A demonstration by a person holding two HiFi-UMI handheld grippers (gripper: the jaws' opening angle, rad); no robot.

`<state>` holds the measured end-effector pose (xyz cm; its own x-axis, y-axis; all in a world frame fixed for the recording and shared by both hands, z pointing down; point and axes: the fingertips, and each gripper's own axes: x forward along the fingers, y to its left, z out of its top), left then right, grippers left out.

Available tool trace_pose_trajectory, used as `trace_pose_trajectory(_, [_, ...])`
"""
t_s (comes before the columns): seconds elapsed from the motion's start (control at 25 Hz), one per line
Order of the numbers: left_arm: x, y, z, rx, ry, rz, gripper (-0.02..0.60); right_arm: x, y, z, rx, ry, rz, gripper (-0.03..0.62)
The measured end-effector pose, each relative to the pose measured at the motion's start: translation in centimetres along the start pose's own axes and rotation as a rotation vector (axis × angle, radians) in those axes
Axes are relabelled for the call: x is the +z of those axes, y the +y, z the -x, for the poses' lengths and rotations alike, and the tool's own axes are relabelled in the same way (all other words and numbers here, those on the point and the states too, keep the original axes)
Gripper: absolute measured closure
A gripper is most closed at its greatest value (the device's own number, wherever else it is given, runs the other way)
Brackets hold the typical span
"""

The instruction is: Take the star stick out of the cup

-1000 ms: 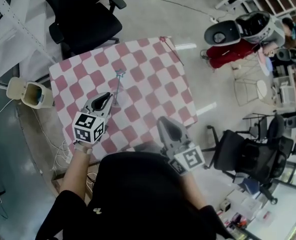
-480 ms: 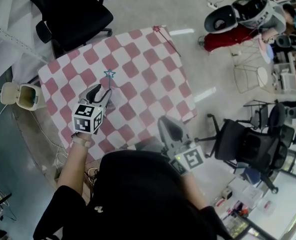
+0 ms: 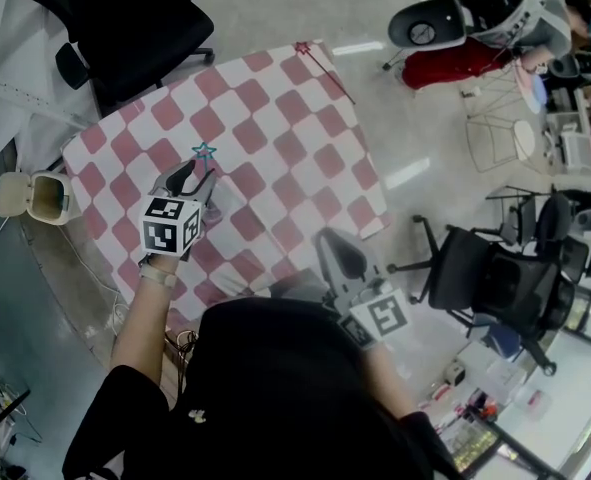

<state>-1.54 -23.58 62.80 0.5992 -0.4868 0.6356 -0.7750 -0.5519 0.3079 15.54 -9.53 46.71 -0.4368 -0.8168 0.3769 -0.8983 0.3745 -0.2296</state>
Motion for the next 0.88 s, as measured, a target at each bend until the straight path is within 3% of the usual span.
trace_pose_trajectory(0.12, [0.1,-0.1,-0.4,0.003,0.012,-0.019,0.376,0.0,-0.4,0.1,-0.002,-0.006,0.007,0.554])
trace_pose_trajectory(0.44, [0.5,0.5,-0.9,0.038,0.008,-0.030,0.520,-0.2,-0.9,0.1,-0.016,-0.001,-0.029,0.554])
trace_pose_trajectory(0.88, [1.3,0.2,0.1,0.045,-0.020,-0.041,0.531,0.2,-0.7,0.2,-0.009,-0.007,-0.027,0.554])
